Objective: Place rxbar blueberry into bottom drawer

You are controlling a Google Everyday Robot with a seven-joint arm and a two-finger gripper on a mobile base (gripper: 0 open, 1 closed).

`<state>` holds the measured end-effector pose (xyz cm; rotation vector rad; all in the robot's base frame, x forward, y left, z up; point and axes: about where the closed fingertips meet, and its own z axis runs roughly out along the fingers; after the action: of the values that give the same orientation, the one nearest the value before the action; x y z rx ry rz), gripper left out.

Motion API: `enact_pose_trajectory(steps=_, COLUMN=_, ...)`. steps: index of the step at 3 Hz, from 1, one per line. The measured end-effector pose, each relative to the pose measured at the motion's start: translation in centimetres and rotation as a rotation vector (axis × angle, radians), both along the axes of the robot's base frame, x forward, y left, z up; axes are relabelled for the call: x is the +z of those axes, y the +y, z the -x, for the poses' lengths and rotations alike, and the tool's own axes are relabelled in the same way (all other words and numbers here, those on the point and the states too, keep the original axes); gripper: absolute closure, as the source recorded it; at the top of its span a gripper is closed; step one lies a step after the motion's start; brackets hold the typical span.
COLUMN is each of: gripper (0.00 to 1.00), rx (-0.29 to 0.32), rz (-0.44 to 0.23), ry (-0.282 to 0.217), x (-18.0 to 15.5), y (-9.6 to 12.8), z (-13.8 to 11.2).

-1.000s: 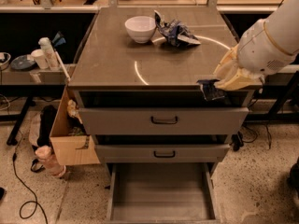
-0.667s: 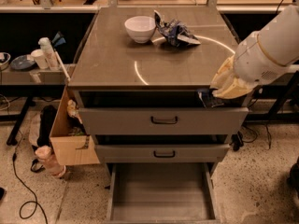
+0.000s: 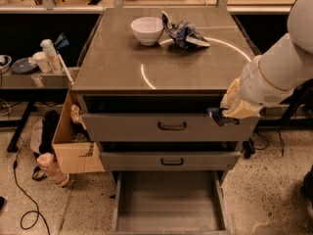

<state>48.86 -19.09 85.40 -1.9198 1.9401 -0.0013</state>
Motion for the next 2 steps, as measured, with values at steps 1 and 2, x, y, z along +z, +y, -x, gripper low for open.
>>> enact_pose_trajectory(steps=1, gripper=1.0, rx=-0.013, rz=0.01, ry=0.014, x=-1.6, y=-0.3, z=0.4)
enact_pose_trajectory(steps=2, gripper=1.0, rx=-0.029, rz=0.02, ry=0.028, x=-3.9, y=-0.5, z=1.3)
